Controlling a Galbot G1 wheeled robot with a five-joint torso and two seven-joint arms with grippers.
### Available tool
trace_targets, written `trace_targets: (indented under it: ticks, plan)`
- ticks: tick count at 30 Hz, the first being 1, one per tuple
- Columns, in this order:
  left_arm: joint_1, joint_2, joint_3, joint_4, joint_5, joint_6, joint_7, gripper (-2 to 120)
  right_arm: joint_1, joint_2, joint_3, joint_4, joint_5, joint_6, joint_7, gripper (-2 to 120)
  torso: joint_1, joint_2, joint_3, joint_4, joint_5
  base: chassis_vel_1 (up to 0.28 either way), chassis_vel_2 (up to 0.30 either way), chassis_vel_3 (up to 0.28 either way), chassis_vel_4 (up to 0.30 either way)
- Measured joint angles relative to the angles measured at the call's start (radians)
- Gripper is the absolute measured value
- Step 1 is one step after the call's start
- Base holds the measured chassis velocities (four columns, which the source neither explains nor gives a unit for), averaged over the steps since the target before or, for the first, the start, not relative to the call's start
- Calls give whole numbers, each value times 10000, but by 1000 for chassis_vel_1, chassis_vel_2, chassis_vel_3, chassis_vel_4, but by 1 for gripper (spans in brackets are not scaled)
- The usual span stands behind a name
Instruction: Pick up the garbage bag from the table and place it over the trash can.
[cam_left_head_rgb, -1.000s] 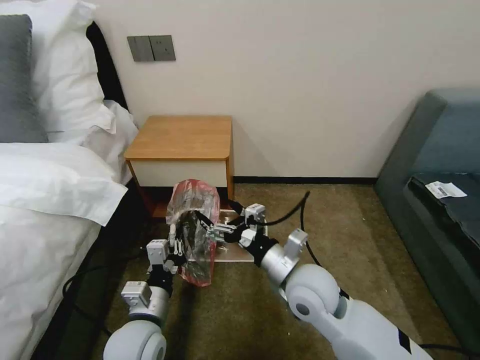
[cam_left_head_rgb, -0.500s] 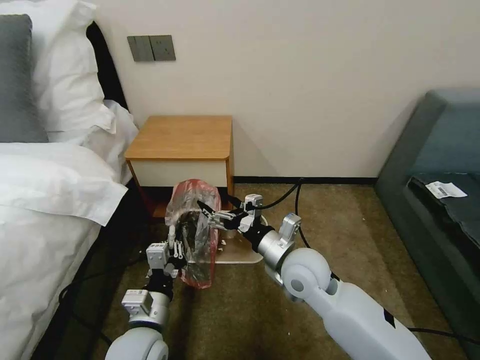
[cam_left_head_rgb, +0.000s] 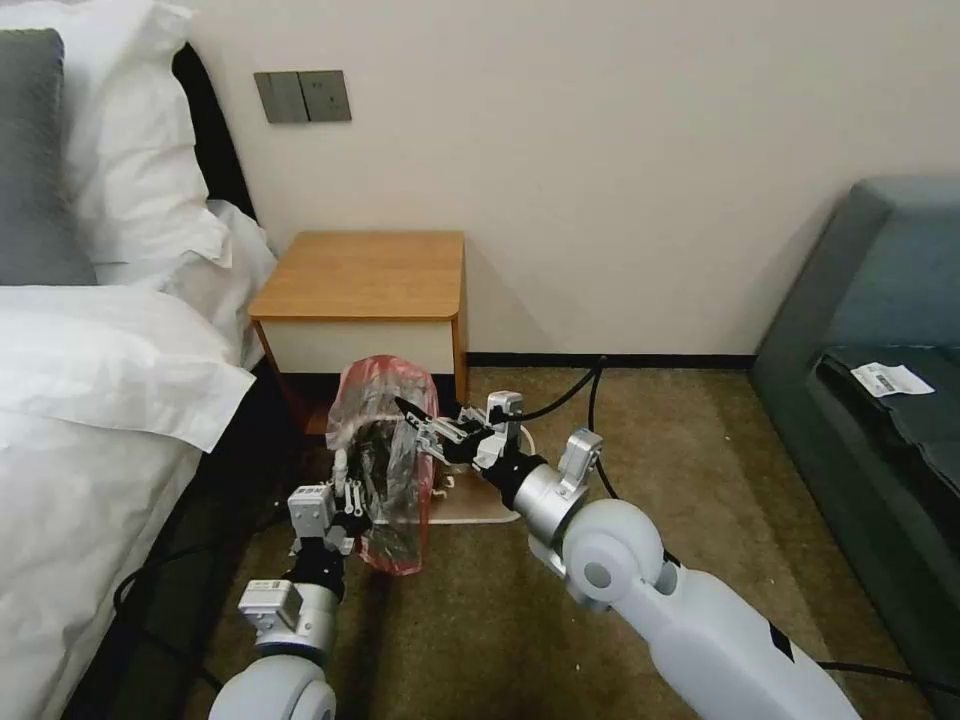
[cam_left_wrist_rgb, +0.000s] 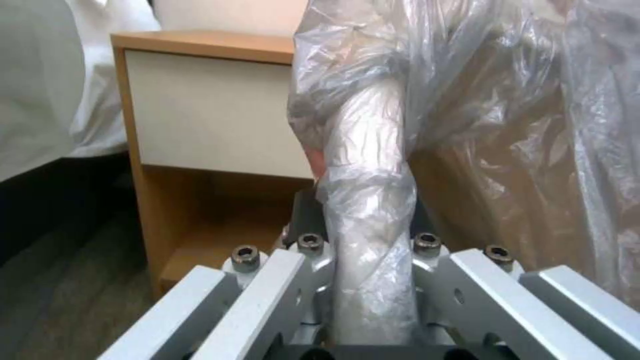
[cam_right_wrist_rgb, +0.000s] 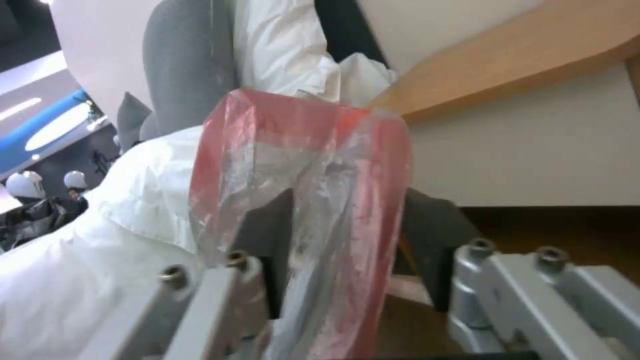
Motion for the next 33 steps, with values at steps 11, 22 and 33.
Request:
trace_targets:
  ticks: [11, 22, 33]
  plan:
    - [-107, -4, -137, -43, -269, 112, -47, 8, 52, -48, -70, -11, -73, 28, -6, 2, 0, 0, 0, 0, 0, 0, 0, 0, 0]
    - [-86, -122, -154, -115, -355, 124, -66, 8, 44, -31, 150, -92, -265, 117, -24, 0, 1, 0, 0, 0, 0, 0, 0, 0, 0]
    - [82, -205, -284, -119, -393, -79, -74, 8, -302, -806, 903, 137, -301, 272, -59, 0, 0, 1, 0, -1, 1, 0, 0, 0, 0]
